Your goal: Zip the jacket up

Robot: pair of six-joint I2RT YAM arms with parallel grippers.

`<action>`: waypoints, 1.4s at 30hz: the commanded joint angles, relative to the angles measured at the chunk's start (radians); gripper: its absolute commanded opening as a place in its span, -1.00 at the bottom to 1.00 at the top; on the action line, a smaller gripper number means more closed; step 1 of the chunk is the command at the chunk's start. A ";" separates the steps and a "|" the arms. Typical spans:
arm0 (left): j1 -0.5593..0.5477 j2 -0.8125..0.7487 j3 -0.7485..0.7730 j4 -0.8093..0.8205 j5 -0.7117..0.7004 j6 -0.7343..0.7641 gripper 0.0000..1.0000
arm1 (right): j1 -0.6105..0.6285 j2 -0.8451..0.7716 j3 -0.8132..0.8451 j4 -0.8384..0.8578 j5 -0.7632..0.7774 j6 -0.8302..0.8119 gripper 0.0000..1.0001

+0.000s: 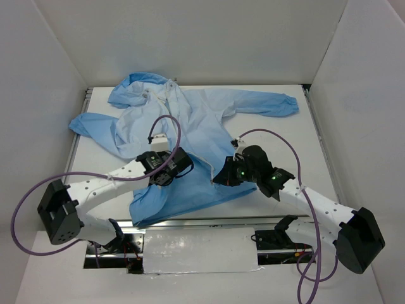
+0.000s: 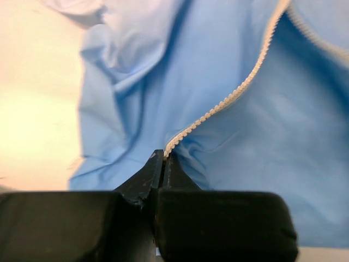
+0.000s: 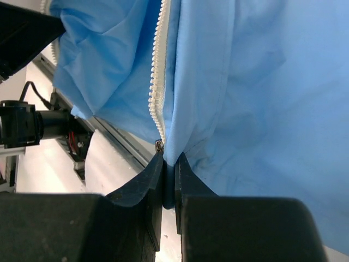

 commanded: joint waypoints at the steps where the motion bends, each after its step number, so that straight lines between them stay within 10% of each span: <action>1: -0.005 0.087 0.062 -0.237 -0.088 0.027 -1.00 | 0.006 -0.004 0.057 -0.020 0.052 -0.010 -1.00; 12: -0.227 0.287 0.249 0.086 0.159 0.179 -0.69 | -0.002 -0.013 0.065 -0.097 0.216 0.040 -1.00; 21: -0.250 0.261 0.125 0.365 0.340 0.191 0.19 | -0.045 -0.035 0.045 -0.133 0.299 0.059 -1.00; 37: -0.245 0.160 -0.023 0.341 0.302 -0.083 0.51 | -0.122 -0.018 0.041 -0.102 0.237 0.034 -1.00; 42: -0.245 0.186 -0.029 0.333 0.291 -0.226 0.19 | -0.123 -0.012 0.027 -0.083 0.214 0.034 -1.00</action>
